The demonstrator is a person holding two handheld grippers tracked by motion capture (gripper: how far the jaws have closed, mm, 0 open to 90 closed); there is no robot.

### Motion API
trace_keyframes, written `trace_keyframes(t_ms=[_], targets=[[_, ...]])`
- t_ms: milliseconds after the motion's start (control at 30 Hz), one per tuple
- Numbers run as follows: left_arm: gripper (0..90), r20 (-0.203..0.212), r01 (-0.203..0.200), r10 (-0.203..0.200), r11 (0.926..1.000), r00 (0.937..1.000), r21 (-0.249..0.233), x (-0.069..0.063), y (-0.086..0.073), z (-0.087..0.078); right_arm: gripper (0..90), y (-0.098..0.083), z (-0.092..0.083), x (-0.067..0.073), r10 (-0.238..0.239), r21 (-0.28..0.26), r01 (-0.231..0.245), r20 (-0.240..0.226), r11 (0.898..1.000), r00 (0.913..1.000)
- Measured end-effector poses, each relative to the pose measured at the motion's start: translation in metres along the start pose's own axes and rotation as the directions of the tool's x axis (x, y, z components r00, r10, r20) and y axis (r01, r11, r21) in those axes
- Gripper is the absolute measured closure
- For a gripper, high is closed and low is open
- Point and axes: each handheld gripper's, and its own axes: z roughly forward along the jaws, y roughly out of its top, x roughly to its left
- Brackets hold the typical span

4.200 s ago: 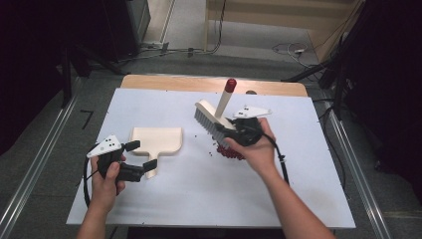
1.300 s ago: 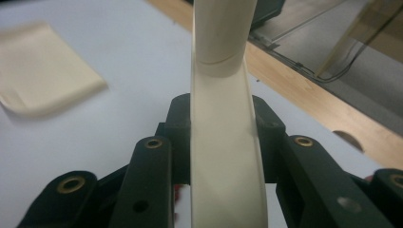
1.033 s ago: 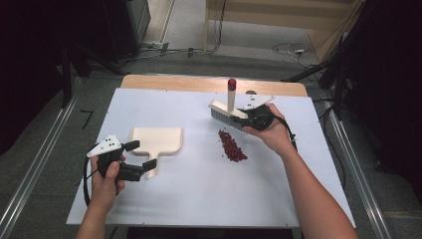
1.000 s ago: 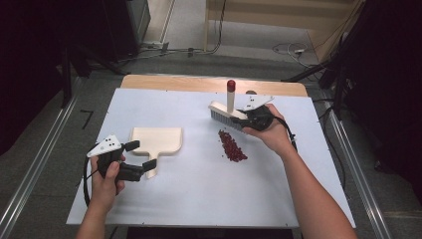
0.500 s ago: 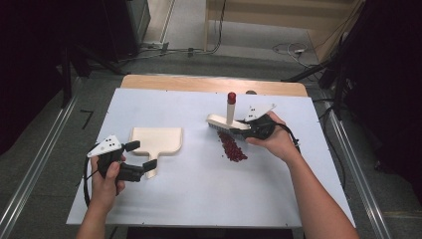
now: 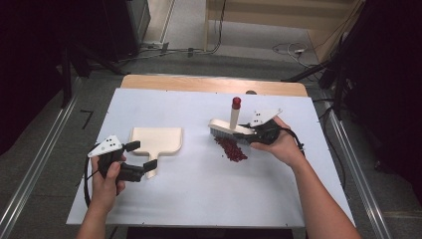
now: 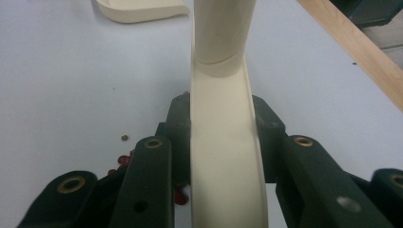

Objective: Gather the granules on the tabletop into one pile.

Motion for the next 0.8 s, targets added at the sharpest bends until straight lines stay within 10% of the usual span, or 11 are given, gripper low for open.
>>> trace_keyframes(t_ms=[300, 467, 533, 700, 800], targets=[[0.0, 0.002, 0.002, -0.002, 1.0000, 1.0000, -0.002, 0.000, 0.000, 0.000, 65.1, 0.019, -0.020, 0.015, 0.045, -0.099, -0.038, 0.075, 0.994, 0.9962], [0.0, 0.001, 0.004, -0.004, 1.0000, 1.0000, -0.003, 0.000, 0.000, 0.000, 65.1, 0.032, -0.016, 0.051, 0.200, -0.121, -0.189, 0.087, 0.975, 0.9760], [0.0, -0.001, 0.000, 0.000, 1.0000, 1.0000, -0.001, 0.000, 0.000, 0.000, 65.1, 0.035, -0.009, 0.067, 0.298, -0.129, -0.283, 0.106, 0.950, 0.9488], [0.0, 0.002, -0.006, 0.006, 1.0000, 1.0000, 0.005, -0.001, 0.000, 0.001, 65.1, 0.039, 0.015, 0.092, 0.596, -0.135, -0.584, 0.072, 0.800, 0.7997], [0.0, 0.002, -0.005, 0.005, 1.0000, 1.0000, 0.003, -0.001, 0.001, 0.001, 65.1, 0.041, 0.032, 0.100, 0.640, -0.131, -0.628, 0.086, 0.767, 0.7639]])
